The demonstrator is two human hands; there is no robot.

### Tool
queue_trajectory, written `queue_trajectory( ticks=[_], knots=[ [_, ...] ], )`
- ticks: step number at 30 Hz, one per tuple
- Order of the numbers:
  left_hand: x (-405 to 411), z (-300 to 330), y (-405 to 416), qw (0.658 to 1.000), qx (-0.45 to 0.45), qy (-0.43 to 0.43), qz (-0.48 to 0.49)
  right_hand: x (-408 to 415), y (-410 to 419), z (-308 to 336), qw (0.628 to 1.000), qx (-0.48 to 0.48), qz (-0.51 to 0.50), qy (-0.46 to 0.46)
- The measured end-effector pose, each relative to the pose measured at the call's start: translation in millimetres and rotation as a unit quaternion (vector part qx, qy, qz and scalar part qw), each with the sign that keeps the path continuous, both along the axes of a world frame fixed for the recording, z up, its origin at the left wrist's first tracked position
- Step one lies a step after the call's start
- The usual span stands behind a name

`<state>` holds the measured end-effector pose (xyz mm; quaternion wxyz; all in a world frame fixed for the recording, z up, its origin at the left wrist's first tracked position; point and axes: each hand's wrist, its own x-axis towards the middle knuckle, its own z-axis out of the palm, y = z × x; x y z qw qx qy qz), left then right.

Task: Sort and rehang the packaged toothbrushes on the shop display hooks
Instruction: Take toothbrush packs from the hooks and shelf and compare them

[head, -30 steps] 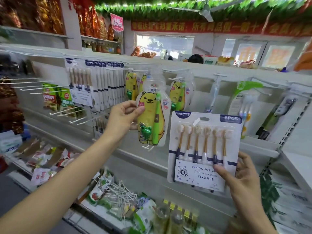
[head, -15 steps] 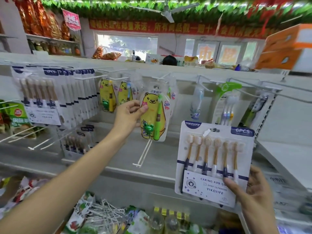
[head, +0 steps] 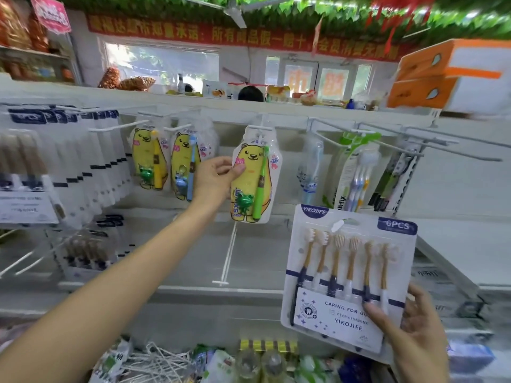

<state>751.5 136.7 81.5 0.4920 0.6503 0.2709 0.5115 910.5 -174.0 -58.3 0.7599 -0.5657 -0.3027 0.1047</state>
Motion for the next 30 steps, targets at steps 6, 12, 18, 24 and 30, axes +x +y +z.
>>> queue_trajectory(
  ticks=[6, 12, 18, 24, 30],
  knots=[
    [24, -6, 28, 1.000, -0.006, 0.002, -0.003, -13, -4, 2, 1.000, 0.003, -0.022, 0.009],
    [40, -8, 42, 0.999, -0.016, -0.016, -0.023, -24, -11, 6, 0.999, -0.007, -0.041, 0.016],
    [42, -19, 54, 1.000, -0.003, -0.003, -0.024, -37, -13, 5, 0.999, -0.012, -0.033, 0.012],
    [18, -37, 45, 1.000, 0.014, 0.027, 0.001, -62, -11, 10, 0.999, -0.005, -0.023, 0.027],
    [-56, -64, -17, 0.974, 0.198, 0.108, 0.011, -96, -2, 8, 0.999, -0.028, -0.025, 0.026]
  ],
)
